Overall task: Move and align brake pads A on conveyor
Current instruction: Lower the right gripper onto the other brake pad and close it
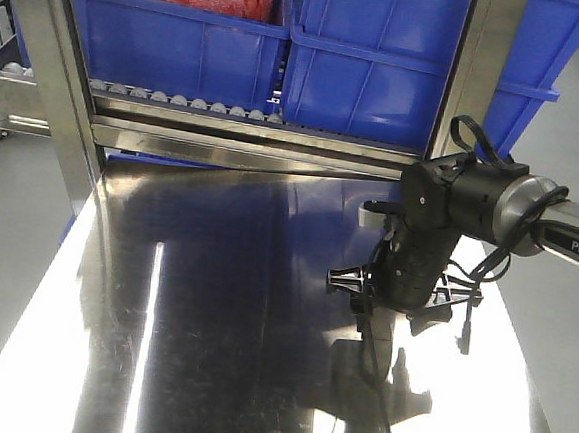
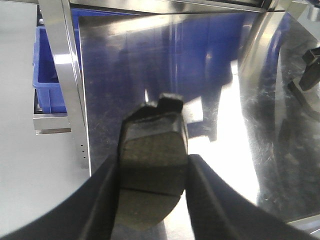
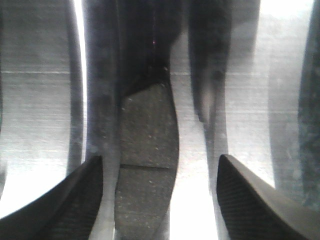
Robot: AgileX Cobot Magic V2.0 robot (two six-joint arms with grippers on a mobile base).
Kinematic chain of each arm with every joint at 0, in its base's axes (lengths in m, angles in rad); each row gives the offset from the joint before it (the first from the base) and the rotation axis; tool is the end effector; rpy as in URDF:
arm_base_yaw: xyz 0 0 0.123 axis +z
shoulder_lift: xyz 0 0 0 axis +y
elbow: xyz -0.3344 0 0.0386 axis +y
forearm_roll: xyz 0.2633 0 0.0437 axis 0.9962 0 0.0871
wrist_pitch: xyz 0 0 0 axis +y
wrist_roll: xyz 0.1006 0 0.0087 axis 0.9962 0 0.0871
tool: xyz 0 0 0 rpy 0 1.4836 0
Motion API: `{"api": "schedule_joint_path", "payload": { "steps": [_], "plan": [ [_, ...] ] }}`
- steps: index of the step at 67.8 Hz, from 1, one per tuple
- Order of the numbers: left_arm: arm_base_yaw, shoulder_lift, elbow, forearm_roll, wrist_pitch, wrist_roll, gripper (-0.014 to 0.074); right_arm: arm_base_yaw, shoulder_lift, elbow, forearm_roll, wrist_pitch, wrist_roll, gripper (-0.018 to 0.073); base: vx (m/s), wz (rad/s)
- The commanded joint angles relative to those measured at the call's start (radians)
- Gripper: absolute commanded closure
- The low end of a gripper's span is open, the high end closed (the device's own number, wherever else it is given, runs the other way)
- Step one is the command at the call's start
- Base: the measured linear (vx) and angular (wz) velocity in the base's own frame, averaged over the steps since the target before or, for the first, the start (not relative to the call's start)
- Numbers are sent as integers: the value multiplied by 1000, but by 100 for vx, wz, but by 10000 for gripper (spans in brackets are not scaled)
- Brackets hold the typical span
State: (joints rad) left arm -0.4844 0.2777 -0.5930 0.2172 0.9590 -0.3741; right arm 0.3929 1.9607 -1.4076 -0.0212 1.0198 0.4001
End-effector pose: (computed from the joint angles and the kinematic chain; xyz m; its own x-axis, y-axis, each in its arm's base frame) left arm 0.0178 0.0108 0.3234 -0.5247 0.0031 -0.8513 0.2023 0.9718 -0.1212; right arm 0.3871 0.1585 0.2159 -0.9963 -0.0024 -0.0856 -0.0038 0.9999 0.0156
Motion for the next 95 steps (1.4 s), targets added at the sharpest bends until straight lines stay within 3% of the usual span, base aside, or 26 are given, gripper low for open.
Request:
{"api": "schedule_joint_path", "payload": {
  "steps": [1,39,48,62,83,95],
  "plan": [
    [-3,10,-27,16,-82,-10,603,-3,-41,-35,0,-8,-15,84,0,0],
    [-3,10,-27,16,-82,-10,603,17,29,-45,21,0,-10,117,0,0],
    [-3,10,-27,16,-82,-10,603,17,29,-45,21,8,-10,249,0,0],
    [-3,10,-27,16,-82,-10,603,17,10,-45,21,-1,-33,580,0,0],
    [-3,10,-27,16,-82,-10,603,-11,-179,84,6,-120,-57,569,0,0],
    [-3,10,-27,16,-82,-10,603,-100,-355,233,7,-172,-141,566,0,0]
  ]
}}
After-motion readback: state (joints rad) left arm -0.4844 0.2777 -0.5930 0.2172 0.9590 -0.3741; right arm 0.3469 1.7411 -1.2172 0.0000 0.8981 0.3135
